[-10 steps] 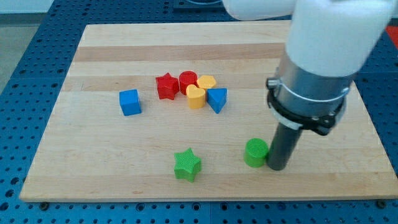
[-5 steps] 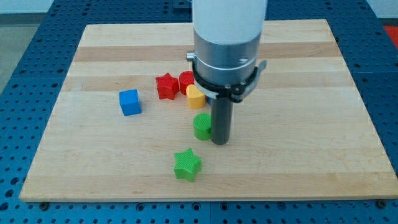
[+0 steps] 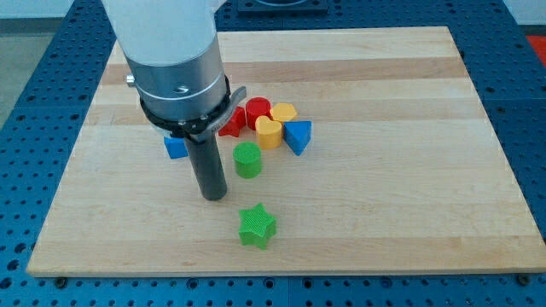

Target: Move the green circle into group of blocks

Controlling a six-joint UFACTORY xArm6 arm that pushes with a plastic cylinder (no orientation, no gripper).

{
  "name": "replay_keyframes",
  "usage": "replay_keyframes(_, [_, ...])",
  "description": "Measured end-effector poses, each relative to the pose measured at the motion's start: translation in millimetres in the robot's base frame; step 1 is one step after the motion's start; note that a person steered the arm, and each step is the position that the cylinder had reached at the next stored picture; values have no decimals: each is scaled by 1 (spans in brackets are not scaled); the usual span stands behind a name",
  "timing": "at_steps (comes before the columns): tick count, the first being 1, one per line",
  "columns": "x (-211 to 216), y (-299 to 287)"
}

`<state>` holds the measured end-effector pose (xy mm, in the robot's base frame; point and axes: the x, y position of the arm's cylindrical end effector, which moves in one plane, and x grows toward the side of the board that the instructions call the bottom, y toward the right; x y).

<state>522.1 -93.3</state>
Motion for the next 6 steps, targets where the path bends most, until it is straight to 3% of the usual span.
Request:
replay_keyframes(4, [-31, 48])
replay_keyframes(6, [14, 66])
